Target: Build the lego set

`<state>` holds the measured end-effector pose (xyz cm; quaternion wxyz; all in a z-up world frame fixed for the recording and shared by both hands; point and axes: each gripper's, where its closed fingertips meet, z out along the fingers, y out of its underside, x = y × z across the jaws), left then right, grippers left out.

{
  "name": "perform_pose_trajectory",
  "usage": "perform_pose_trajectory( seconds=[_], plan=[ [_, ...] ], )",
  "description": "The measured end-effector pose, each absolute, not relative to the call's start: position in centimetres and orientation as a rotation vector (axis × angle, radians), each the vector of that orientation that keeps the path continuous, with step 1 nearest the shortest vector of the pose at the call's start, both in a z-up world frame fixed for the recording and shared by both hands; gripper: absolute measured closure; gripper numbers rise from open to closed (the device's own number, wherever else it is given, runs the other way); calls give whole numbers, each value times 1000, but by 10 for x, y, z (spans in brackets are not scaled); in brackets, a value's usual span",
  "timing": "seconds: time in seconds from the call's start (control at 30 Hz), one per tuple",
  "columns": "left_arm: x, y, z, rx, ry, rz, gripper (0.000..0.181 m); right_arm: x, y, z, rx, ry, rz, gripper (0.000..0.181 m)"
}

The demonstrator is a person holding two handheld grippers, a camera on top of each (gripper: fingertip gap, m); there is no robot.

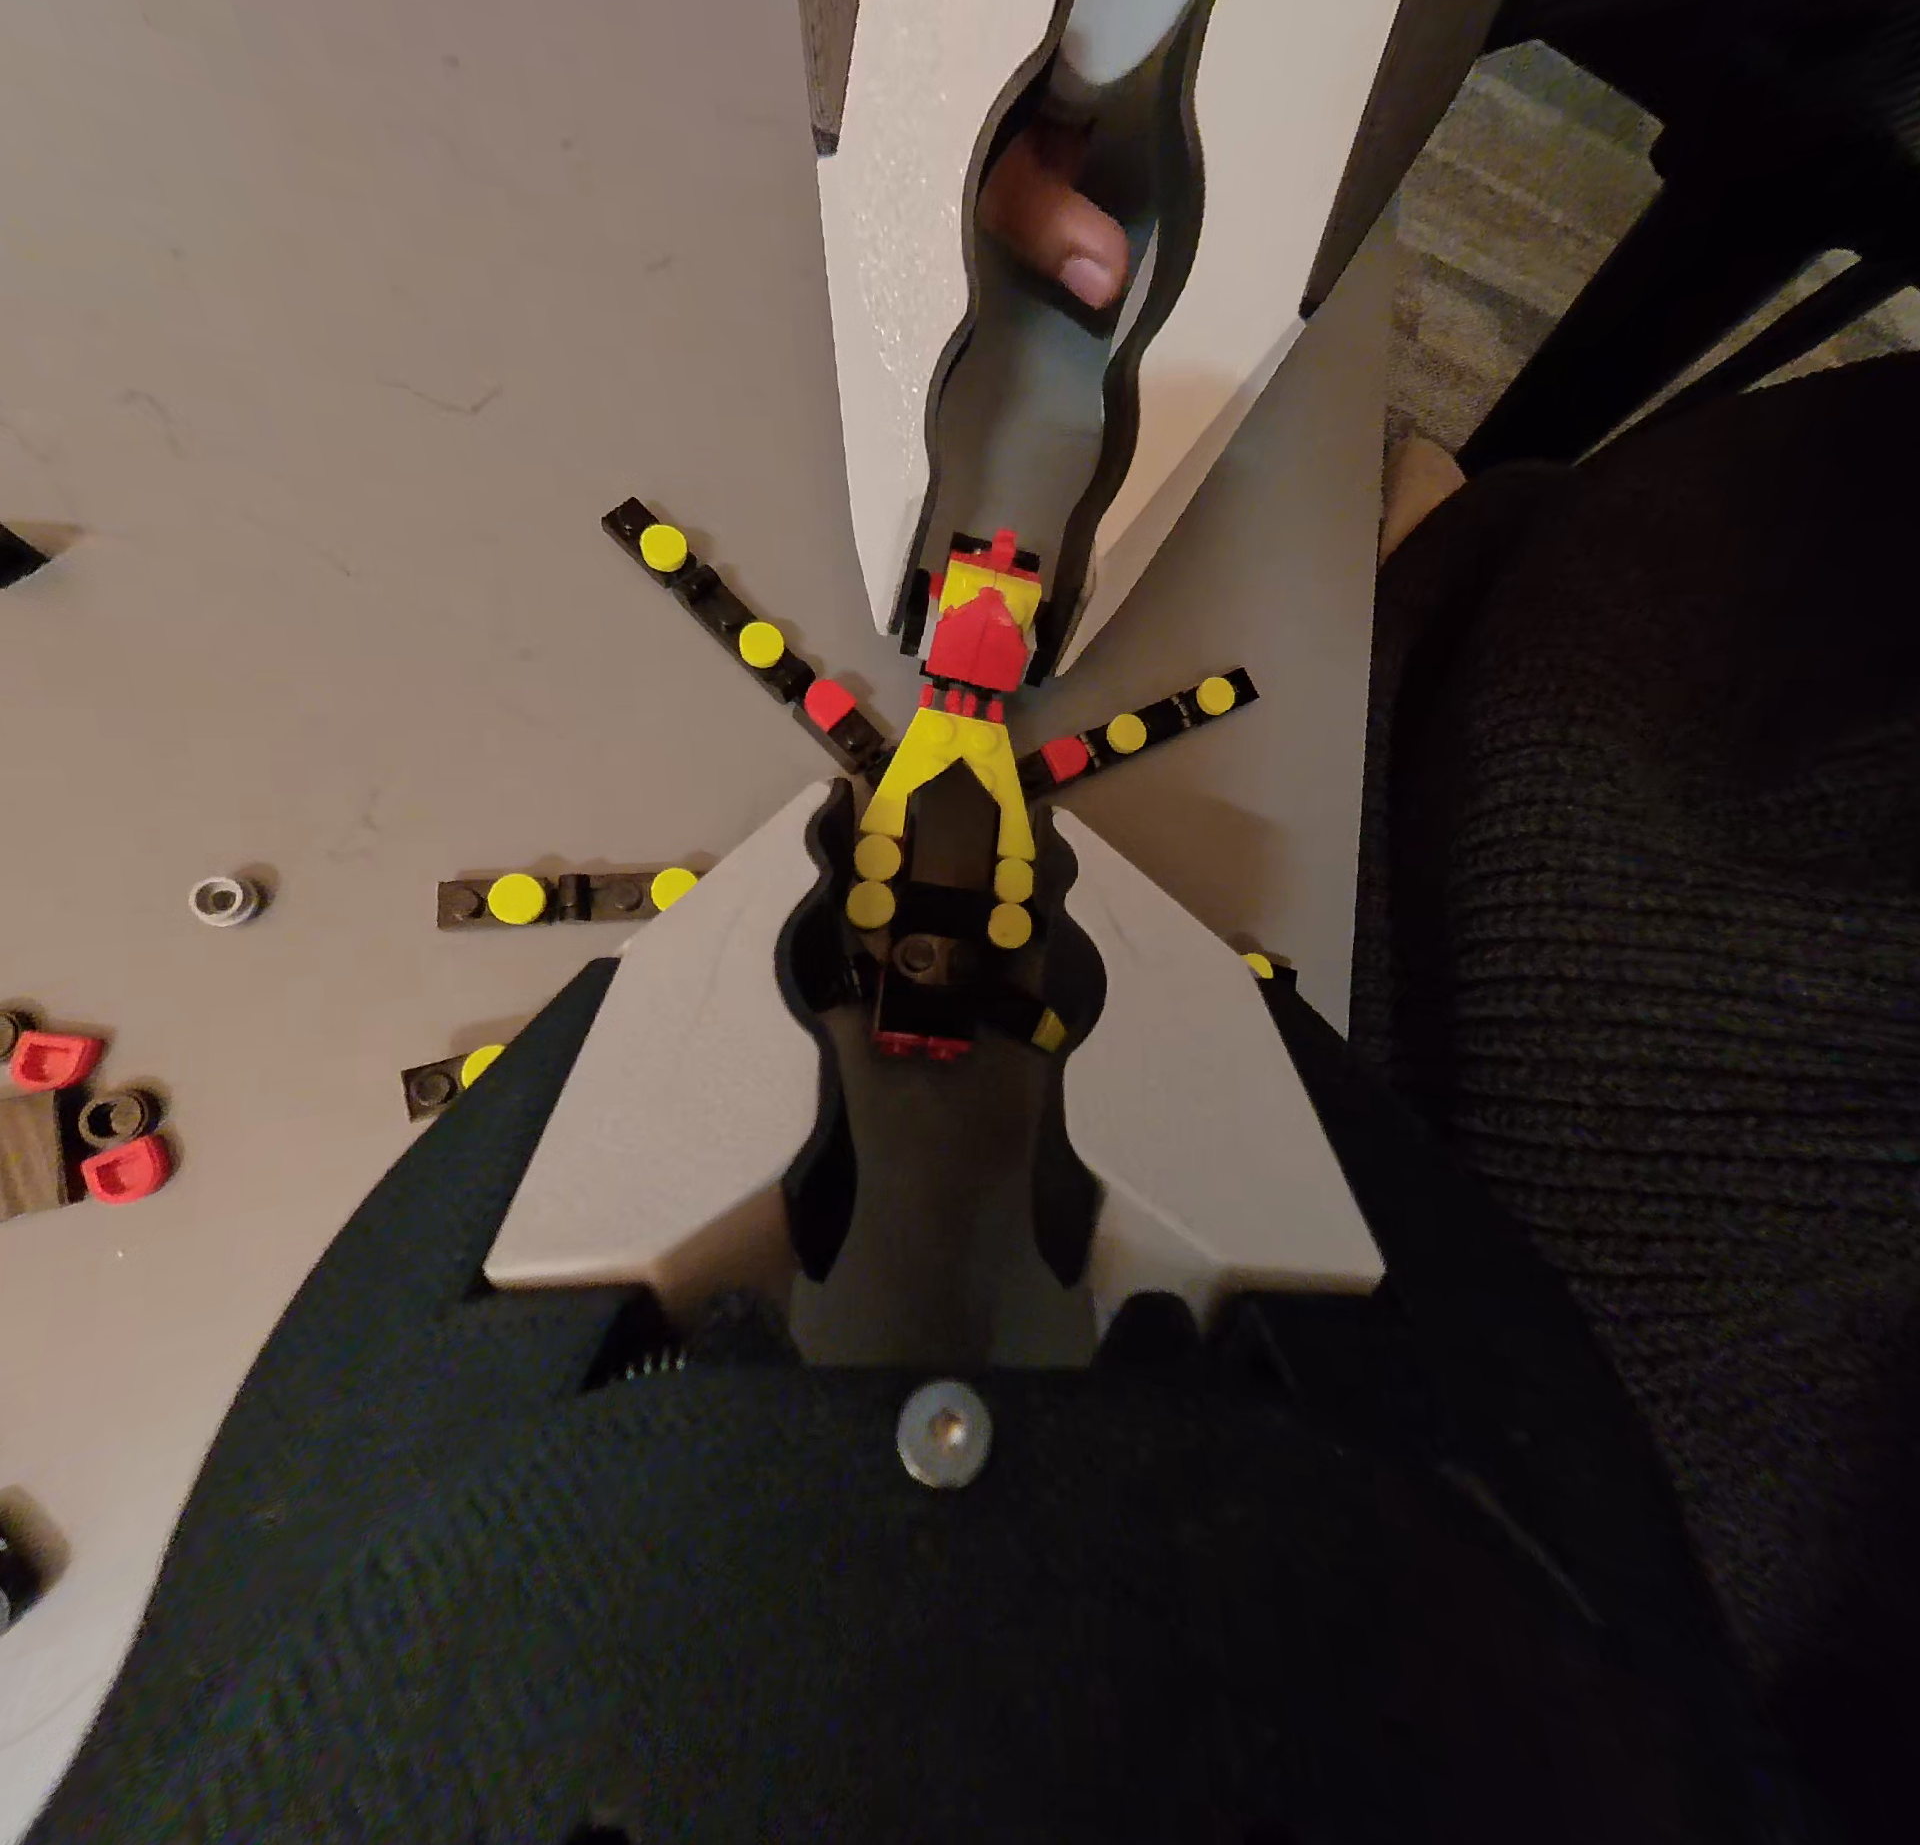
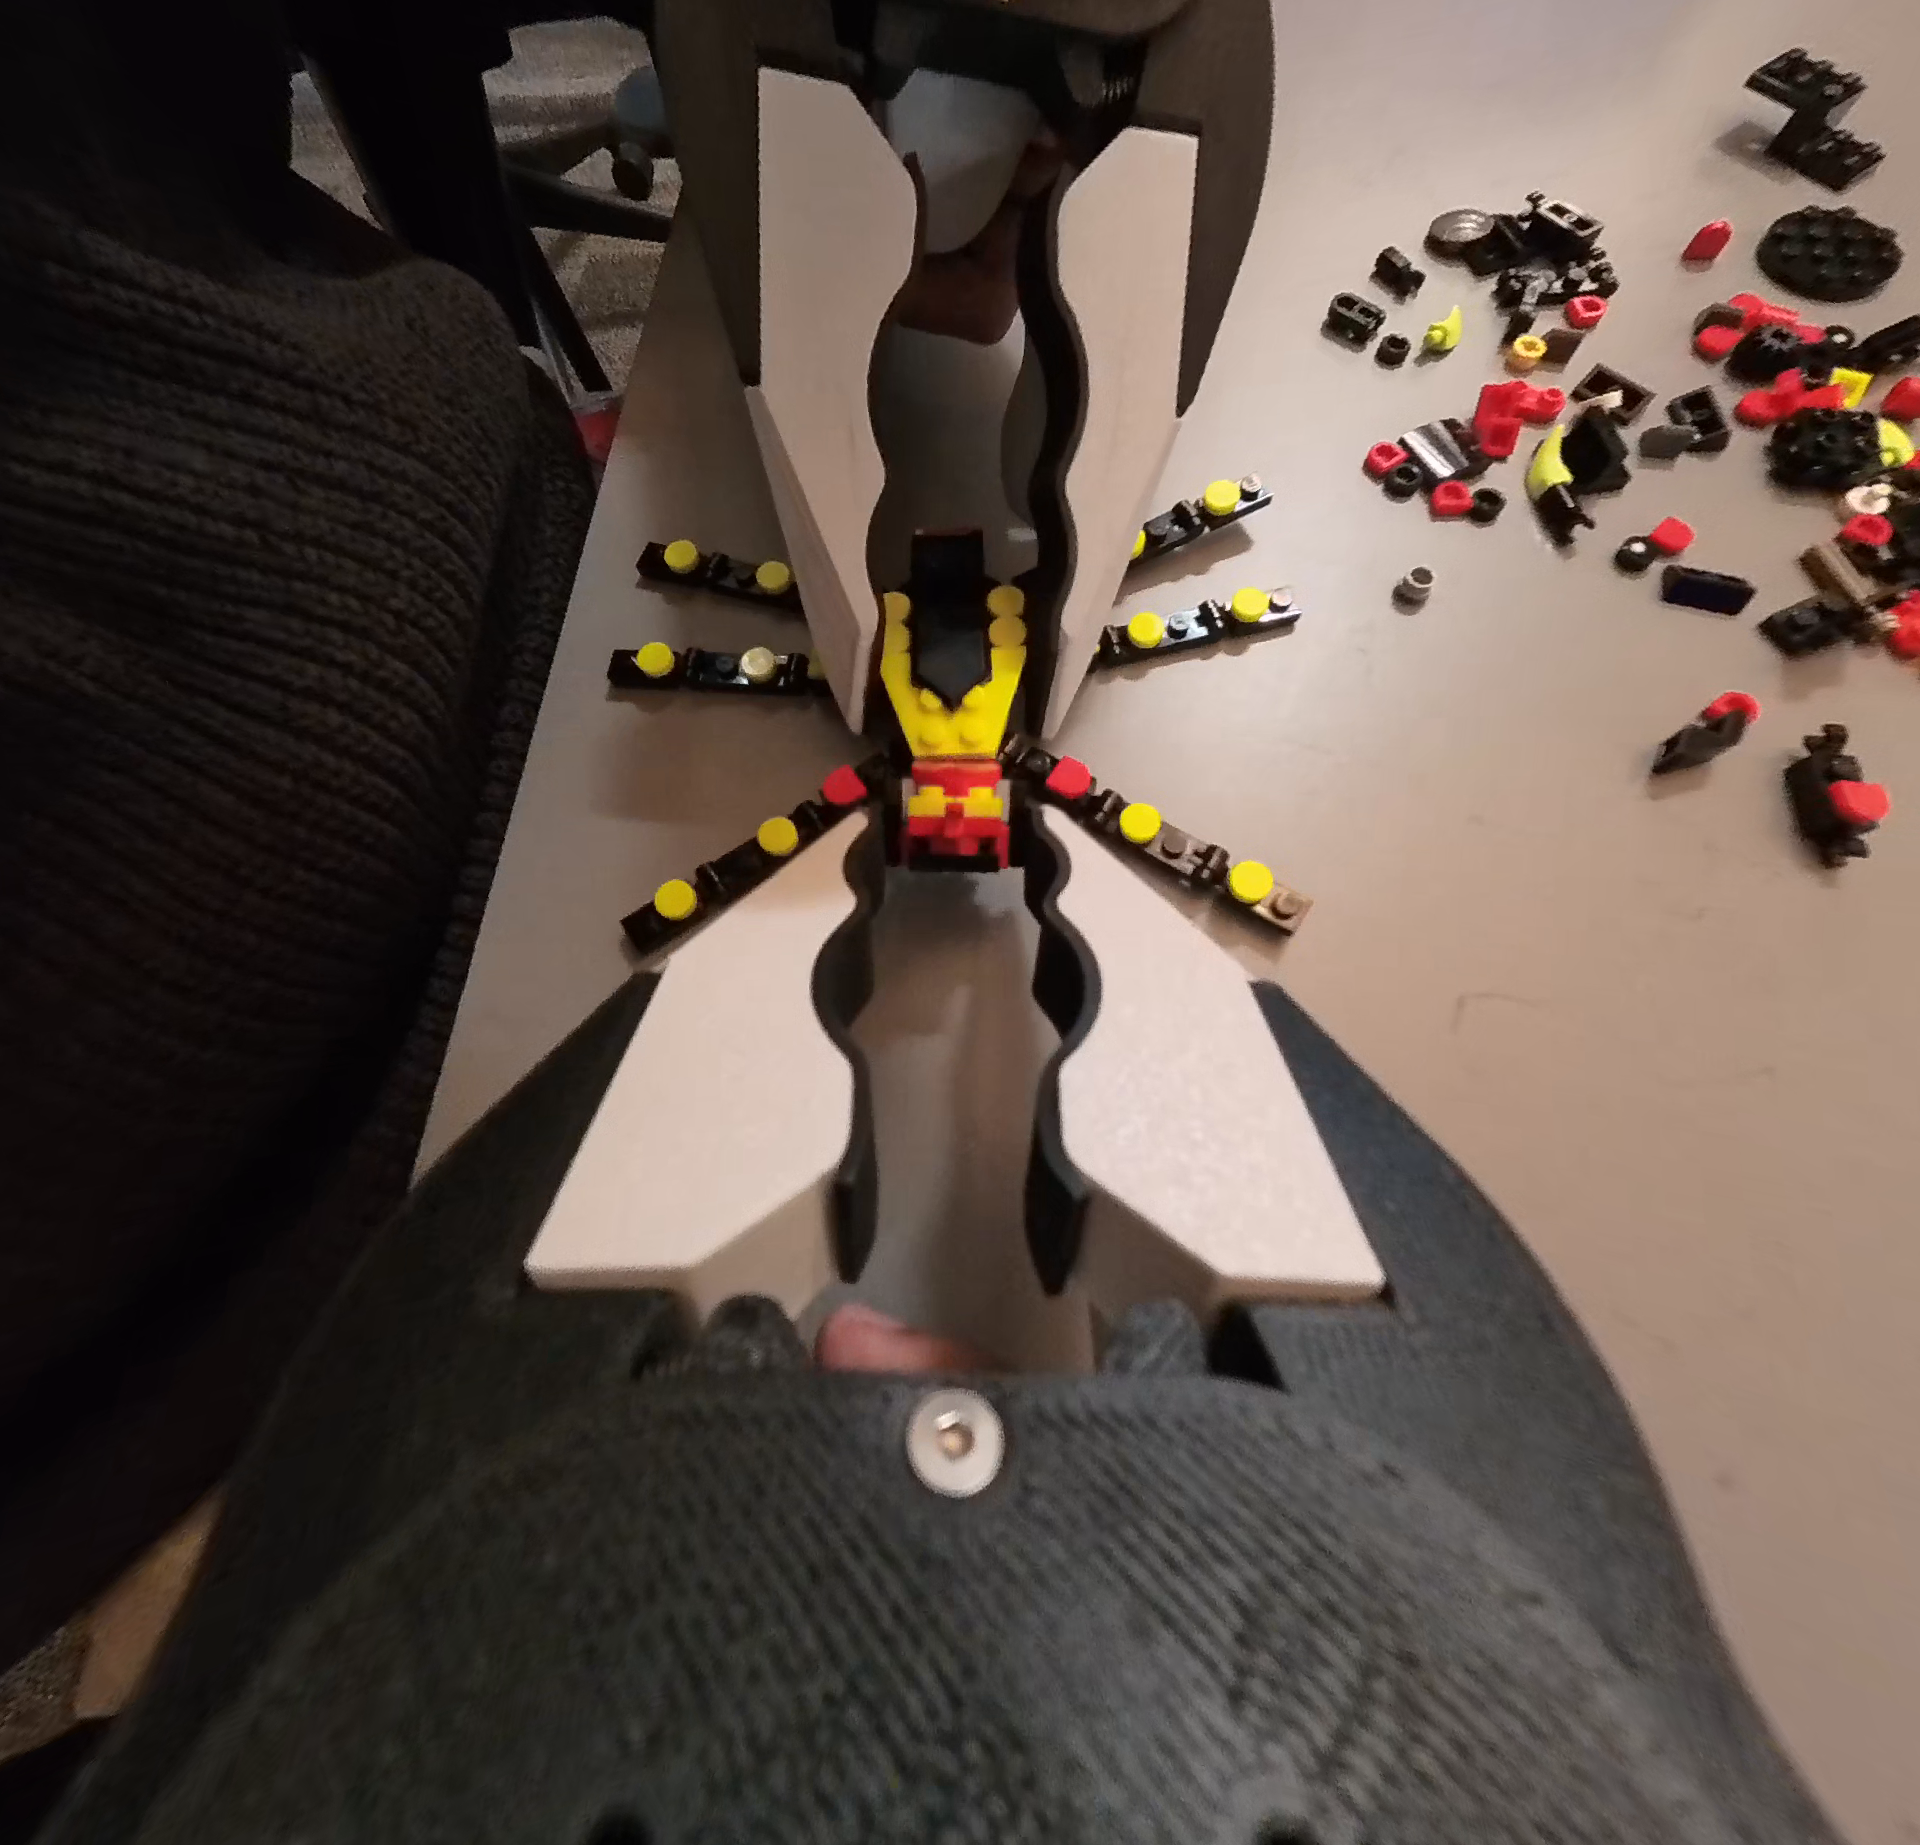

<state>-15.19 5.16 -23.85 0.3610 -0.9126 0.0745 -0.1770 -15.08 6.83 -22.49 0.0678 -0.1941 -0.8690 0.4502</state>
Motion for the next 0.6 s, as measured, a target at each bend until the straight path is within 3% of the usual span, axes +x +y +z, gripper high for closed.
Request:
perform_pose_trajectory(
  seconds=[0.6],
  plan=[
    [-151,51,-239,-2349,190,-488,150,-151,68,-225,-543,-2651,1335,157]
  ],
)
